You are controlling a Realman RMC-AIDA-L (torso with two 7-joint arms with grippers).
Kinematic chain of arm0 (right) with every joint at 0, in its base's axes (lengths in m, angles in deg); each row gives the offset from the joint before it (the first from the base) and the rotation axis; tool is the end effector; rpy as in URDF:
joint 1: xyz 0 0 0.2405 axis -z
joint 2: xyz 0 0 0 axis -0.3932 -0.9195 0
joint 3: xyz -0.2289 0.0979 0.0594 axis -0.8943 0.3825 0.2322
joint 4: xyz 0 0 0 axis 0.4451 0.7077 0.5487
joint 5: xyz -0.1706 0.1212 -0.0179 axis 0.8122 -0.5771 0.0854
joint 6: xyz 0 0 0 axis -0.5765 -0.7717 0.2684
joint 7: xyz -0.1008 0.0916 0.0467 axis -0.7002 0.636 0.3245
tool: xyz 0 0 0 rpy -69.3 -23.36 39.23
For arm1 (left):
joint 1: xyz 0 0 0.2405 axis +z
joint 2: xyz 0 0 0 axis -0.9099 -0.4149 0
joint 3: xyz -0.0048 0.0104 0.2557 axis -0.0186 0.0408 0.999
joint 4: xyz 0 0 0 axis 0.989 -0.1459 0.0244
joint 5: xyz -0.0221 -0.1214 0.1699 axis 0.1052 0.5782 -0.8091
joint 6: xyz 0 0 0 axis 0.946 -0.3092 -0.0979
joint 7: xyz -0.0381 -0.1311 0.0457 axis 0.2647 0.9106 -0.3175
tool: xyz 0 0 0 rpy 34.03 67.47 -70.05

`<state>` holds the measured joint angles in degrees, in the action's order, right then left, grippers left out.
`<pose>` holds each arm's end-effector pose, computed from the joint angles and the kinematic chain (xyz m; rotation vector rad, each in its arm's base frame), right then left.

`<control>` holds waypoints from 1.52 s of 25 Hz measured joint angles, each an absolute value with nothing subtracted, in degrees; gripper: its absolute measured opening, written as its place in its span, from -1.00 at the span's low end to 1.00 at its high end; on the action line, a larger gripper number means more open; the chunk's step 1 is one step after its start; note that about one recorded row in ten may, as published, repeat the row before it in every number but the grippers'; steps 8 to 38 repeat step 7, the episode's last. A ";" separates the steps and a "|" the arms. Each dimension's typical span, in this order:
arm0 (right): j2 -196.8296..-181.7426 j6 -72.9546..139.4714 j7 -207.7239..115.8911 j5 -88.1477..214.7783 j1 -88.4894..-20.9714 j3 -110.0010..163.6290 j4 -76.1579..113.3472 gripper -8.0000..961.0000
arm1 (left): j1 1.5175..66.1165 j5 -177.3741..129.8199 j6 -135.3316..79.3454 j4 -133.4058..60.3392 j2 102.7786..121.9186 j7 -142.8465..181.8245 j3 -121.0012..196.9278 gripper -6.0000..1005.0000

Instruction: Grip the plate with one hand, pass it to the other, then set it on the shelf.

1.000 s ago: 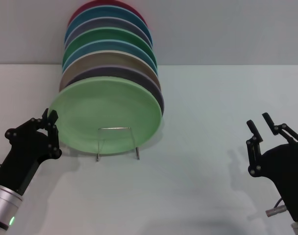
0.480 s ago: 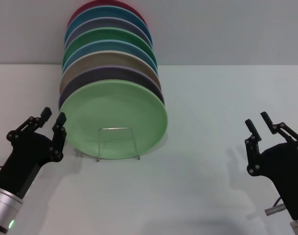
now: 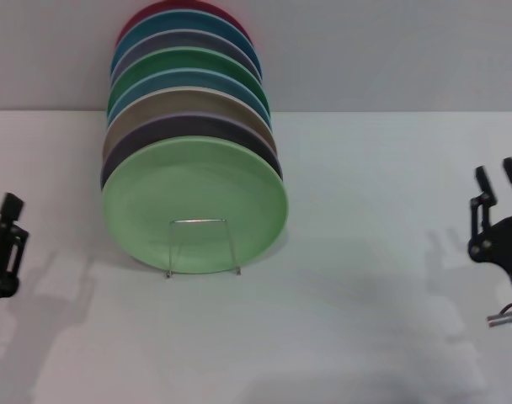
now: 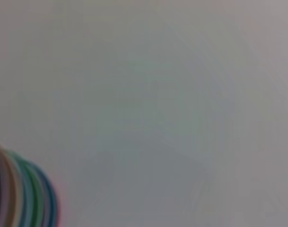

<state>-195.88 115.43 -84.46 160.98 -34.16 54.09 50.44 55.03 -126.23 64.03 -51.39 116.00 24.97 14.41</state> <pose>0.2758 0.2322 -0.0428 -1.4958 -0.0056 0.5662 -0.3124 0.2144 -0.0084 -1.5486 -0.2980 -1.0025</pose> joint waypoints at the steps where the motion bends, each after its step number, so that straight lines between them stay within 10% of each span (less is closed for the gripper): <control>1: -195.87 115.43 -82.76 160.36 -34.40 54.47 50.20 -0.52 | 55.33 -126.23 64.14 -51.40 116.02 25.95 13.52 -0.21; 38: -195.90 115.18 -70.82 159.18 -35.54 57.54 47.10 -0.52 | 55.25 -126.22 62.91 -51.40 116.25 28.31 10.64 0.02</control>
